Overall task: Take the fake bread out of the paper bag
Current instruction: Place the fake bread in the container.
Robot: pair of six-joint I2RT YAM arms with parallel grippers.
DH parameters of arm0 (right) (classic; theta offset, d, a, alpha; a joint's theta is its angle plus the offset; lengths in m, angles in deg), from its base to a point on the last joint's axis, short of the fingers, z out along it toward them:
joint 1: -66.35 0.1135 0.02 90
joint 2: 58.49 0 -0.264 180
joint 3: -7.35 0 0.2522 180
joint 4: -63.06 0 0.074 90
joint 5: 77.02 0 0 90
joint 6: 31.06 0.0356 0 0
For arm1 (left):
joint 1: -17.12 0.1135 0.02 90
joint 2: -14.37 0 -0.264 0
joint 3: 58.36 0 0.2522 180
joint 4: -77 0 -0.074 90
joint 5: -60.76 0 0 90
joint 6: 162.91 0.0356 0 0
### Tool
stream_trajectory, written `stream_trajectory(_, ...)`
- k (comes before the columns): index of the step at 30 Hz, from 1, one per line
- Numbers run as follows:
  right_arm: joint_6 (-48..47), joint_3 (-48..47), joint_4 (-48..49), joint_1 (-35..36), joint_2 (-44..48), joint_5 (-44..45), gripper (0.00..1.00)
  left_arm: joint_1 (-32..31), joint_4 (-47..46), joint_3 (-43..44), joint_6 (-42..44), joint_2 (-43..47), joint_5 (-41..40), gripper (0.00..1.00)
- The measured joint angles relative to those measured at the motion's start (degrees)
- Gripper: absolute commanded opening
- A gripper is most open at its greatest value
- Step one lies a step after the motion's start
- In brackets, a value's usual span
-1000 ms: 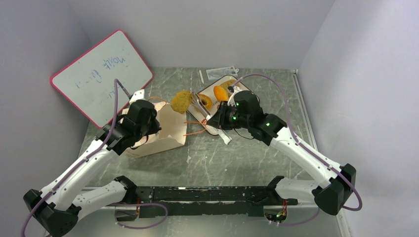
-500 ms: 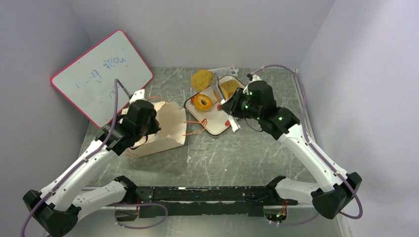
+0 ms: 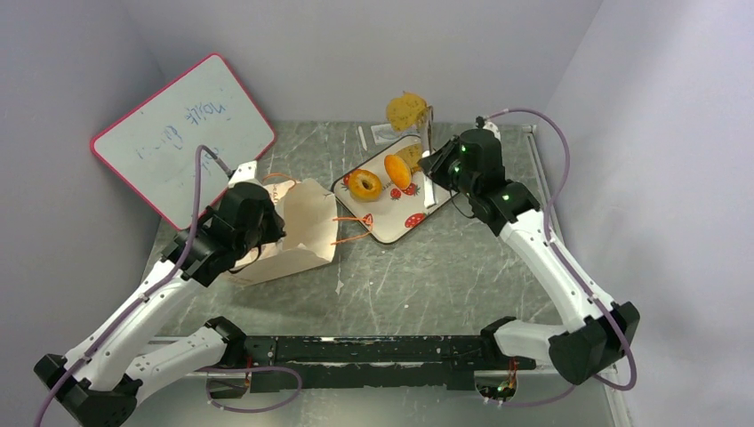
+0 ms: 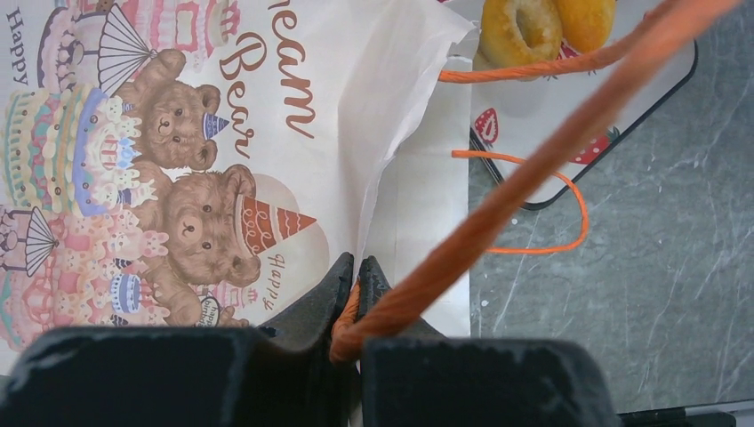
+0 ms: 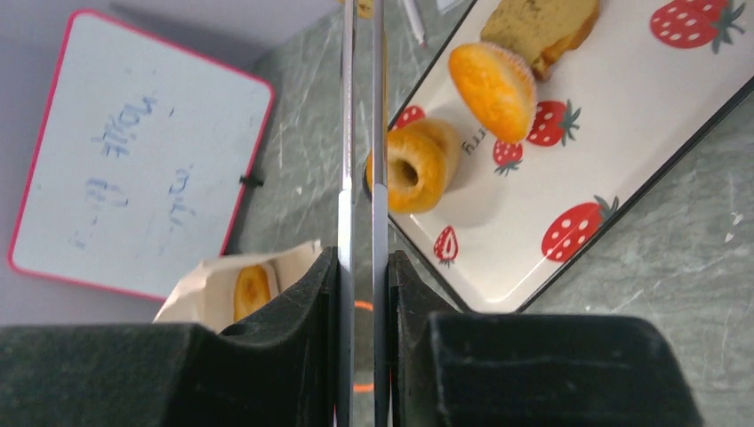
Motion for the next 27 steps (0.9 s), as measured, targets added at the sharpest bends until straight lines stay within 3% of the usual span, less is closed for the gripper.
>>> stream_trajectory(13, 8.0, 7.15, 11.43, -8.66, -9.49, -3.37, 0.0, 0.04, 0.15, 0.0, 0.63, 2.21, 0.87, 0.07)
stream_trajectory(27, 17.4, 17.42, 22.03, -10.47, -12.26, -9.49, 0.0, 0.07, 1.03, 0.0, 0.61, 2.71, 1.09, 0.07)
